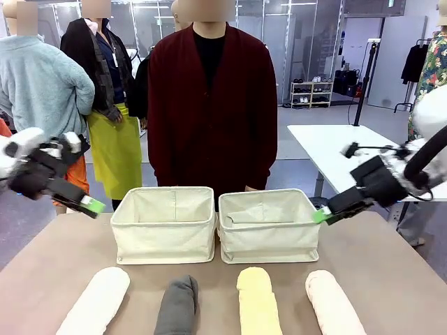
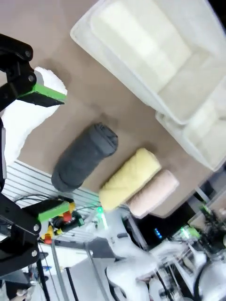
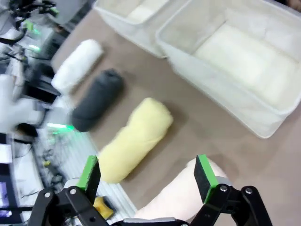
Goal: Divide the towels into two baskets.
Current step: Pick up one hotel-folded towel and place it in the Fabric basket indicated by the person.
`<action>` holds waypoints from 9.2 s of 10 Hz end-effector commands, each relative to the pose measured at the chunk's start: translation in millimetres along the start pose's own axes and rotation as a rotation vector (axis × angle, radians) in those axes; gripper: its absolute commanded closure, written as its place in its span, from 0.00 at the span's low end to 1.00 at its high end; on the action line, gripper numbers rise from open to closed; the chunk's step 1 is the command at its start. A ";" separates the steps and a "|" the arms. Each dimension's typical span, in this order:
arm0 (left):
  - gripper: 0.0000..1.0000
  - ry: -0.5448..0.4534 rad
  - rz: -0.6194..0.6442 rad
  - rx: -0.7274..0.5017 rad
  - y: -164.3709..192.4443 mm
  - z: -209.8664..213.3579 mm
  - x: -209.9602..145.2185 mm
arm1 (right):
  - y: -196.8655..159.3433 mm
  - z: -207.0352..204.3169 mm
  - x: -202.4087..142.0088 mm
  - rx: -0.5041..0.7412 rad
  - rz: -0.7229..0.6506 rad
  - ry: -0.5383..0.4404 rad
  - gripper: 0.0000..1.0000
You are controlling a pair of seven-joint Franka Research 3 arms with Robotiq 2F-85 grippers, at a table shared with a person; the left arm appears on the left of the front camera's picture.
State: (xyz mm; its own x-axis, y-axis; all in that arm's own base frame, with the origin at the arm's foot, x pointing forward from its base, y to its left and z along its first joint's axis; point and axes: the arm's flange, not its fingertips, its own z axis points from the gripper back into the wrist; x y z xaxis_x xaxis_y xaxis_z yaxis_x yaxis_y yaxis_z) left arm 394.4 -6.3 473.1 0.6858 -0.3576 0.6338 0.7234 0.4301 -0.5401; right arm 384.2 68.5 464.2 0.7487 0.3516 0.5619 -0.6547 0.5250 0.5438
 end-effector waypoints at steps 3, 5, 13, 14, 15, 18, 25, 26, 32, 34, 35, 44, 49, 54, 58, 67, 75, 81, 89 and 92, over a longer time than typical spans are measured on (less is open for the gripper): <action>0.00 -0.332 0.079 -0.205 69.1 90.7 -60.8 | -83.3 82.1 -67.8 0.251 -0.273 -0.242 0.00; 0.00 -0.473 0.132 -0.166 80.2 132.7 -104.4 | -108.5 146.6 -128.7 0.244 -0.356 -0.396 0.00; 0.00 -0.588 0.217 -0.055 76.3 187.0 -163.2 | -123.4 219.6 -224.5 0.156 -0.542 -0.583 0.00; 0.00 -0.588 0.217 -0.055 76.3 187.0 -163.2 | -123.4 219.6 -224.5 0.156 -0.542 -0.583 0.00; 0.00 -0.588 0.217 -0.055 76.3 187.0 -163.2 | -123.4 219.6 -224.5 0.156 -0.542 -0.583 0.00; 0.00 -0.588 0.217 -0.055 76.3 187.0 -163.2 | -123.4 219.6 -224.5 0.156 -0.542 -0.583 0.00; 0.00 -0.588 0.217 -0.055 76.3 187.0 -163.2 | -123.4 219.6 -224.5 0.156 -0.542 -0.583 0.00; 0.00 -0.588 0.217 -0.055 76.3 187.0 -163.2 | -123.4 219.6 -224.5 0.156 -0.542 -0.583 0.00; 0.00 -0.124 0.083 0.044 1.6 108.7 -72.4 | -123.4 219.6 -224.5 0.156 -0.542 -0.583 0.00; 0.00 0.071 0.062 0.108 -12.8 64.5 -56.1 | -123.4 219.6 -224.5 0.156 -0.542 -0.583 0.00; 0.00 0.159 0.071 0.144 -15.1 44.1 -51.1 | -123.4 219.6 -224.5 0.156 -0.542 -0.583 0.00; 0.00 0.462 0.271 0.364 -18.6 -94.1 -106.1 | -123.4 219.6 -224.5 0.156 -0.542 -0.583 0.00; 0.00 0.466 0.269 0.406 9.4 -86.4 -53.0 | -123.4 219.6 -224.5 0.156 -0.542 -0.583 0.00; 0.00 0.459 0.354 0.461 14.5 -111.6 -56.9 | -123.4 219.6 -224.5 0.156 -0.542 -0.583 0.00; 0.00 0.504 0.437 0.553 17.7 -128.2 -77.6 | -123.4 219.6 -224.5 0.156 -0.542 -0.583 0.00; 0.56 0.543 0.495 0.507 19.9 -152.8 -116.3 | -123.4 219.6 -224.5 0.156 -0.542 -0.583 0.00; 1.00 0.508 0.392 0.562 -7.3 -136.7 -100.8 | -123.4 219.6 -224.5 0.156 -0.542 -0.583 0.00; 1.00 0.786 -0.287 0.524 -83.3 -125.3 4.9 | -123.4 219.6 -224.5 0.156 -0.542 -0.583 0.00; 0.63 0.834 -0.775 0.424 -113.9 -139.4 2.6 | -123.4 219.6 -224.5 0.156 -0.542 -0.583 0.00; 0.63 0.905 -0.957 0.498 -122.9 -150.3 60.9 | -123.4 219.6 -224.5 0.156 -0.542 -0.583 0.00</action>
State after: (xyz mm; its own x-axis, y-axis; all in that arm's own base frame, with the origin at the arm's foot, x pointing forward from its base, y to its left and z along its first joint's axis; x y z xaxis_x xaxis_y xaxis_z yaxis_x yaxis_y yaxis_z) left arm 339.2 -199.7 489.0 -0.0610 -0.9977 -0.0292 0.9726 -0.0659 0.2230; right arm 276.1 -245.4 405.0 0.8271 -0.4014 0.3935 -0.2389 0.3827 0.8925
